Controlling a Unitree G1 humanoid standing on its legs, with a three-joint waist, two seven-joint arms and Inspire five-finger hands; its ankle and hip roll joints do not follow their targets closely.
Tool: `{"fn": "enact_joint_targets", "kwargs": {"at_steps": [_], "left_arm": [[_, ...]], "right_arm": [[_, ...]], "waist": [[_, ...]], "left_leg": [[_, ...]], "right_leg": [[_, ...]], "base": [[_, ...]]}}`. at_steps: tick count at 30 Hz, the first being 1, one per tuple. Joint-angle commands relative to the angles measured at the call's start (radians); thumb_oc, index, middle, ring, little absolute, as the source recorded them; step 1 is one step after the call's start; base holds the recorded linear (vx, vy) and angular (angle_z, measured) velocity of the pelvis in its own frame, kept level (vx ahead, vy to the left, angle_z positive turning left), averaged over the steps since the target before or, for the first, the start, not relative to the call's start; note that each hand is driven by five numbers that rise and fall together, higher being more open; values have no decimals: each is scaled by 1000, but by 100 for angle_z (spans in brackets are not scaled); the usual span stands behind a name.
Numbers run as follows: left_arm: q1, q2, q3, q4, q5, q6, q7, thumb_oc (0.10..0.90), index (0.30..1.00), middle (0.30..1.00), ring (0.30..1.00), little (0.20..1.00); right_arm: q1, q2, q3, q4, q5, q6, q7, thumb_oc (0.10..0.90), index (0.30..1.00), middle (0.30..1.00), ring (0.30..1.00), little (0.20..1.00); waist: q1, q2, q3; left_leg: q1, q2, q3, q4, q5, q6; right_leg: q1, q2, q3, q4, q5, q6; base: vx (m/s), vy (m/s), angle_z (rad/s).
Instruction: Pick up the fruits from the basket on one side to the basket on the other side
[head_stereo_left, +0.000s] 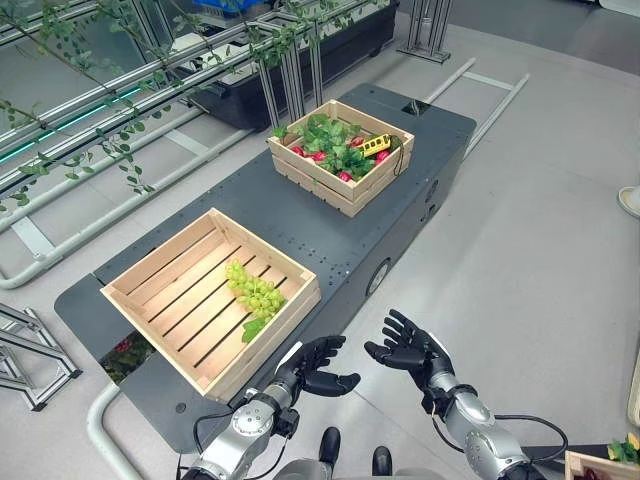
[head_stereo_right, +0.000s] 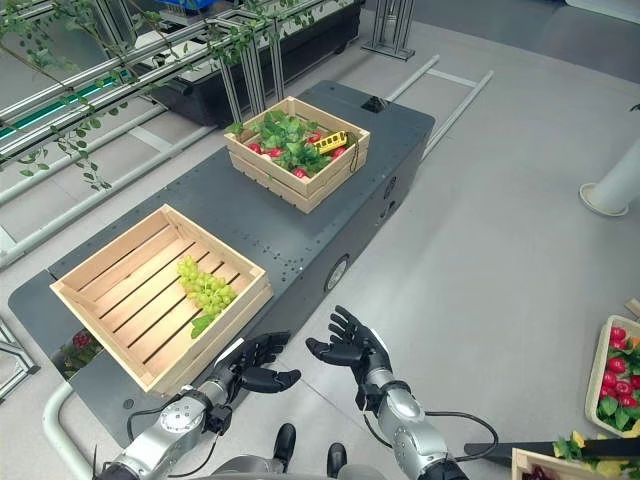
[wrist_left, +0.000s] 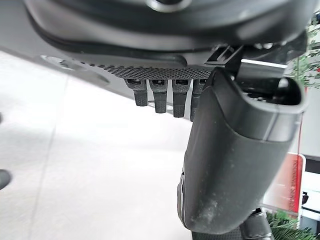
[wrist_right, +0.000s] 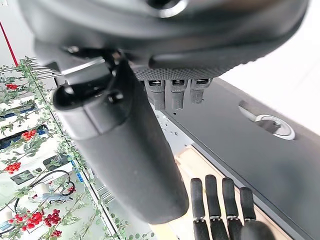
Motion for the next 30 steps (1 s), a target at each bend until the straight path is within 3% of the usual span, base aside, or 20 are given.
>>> {"fn": "enact_joint_targets", "kwargs": {"at_steps": [1,2,4,5,8,9,11,12,18,30], "left_arm": [[-72,-16,37,-59,-10,-69,31,800,900,900,900,900],[-70,-17,40,-60,-12,-68,30,800,900,900,900,900],[-73,-24,43,-64,-7,-75,14,800,900,900,900,900],[-78,-31,28,-68,6,-76,10,800,900,900,900,900],[-81,-31,17,-72,16,-81,6,800,900,900,900,900],[-99,-27,8,-63,30,-93,-7,800,900,900,900,900],[-118,-25,-2,-52,38,-88,-5,800,900,900,900,900],[-127,-20,-3,-45,36,-86,14,800,900,900,900,900],[-107,11,43,-89,1,-90,20,800,900,900,900,900],[-102,2,9,-124,87,-112,2,800,900,900,900,900]], "right_arm": [[-39,29,-30,-115,44,-62,7,800,900,900,900,900],[-36,29,-30,-118,40,-61,3,800,900,900,900,900],[-10,26,-42,-127,29,-70,-22,800,900,900,900,900],[10,20,-55,-127,26,-93,-34,800,900,900,900,900],[18,8,-58,-136,39,-129,-30,800,900,900,900,900],[10,-2,-58,-140,57,-161,-27,800,900,900,900,900],[3,-6,-56,-135,64,-184,-27,800,900,900,900,900],[5,-1,-52,-131,82,-173,-61,800,900,900,900,900],[38,29,-48,-127,62,-178,-33,800,900,900,900,900],[36,76,-20,-140,84,-186,-113,800,900,900,900,900]], "waist": [[-1,-34,-61],[-2,-36,-61],[-21,-51,-54],[-27,-64,-38],[-32,-62,-15],[-37,-55,6],[-43,-49,14],[-38,-43,14],[-21,-29,-8],[4,-40,-6]], "left_leg": [[71,-5,98,28,-123,4],[69,-2,111,36,-127,0],[42,42,238,89,-126,-28],[6,78,271,105,-98,-51],[-18,117,270,49,-42,-67],[-41,153,311,7,-3,-83],[-44,162,346,7,-7,-87],[-49,145,304,7,-8,-84],[2,112,269,7,-51,-56],[16,66,268,7,-96,0]], "right_leg": [[-38,-33,-1,1,54,18],[-36,-35,-7,1,52,17],[-31,-53,-59,1,50,12],[-30,-69,-94,1,59,11],[-34,-77,-108,1,60,13],[-38,-87,-140,1,54,15],[-37,-96,-173,1,44,16],[-31,-107,-172,1,51,26],[-7,-134,-195,1,48,45],[-22,-184,-190,68,39,89]], "base": [[132,-53,16],[130,-24,31],[73,3,48],[30,3,61],[-14,73,114],[-57,114,53],[-2,184,45],[58,240,44],[137,150,14],[100,154,5]]}}
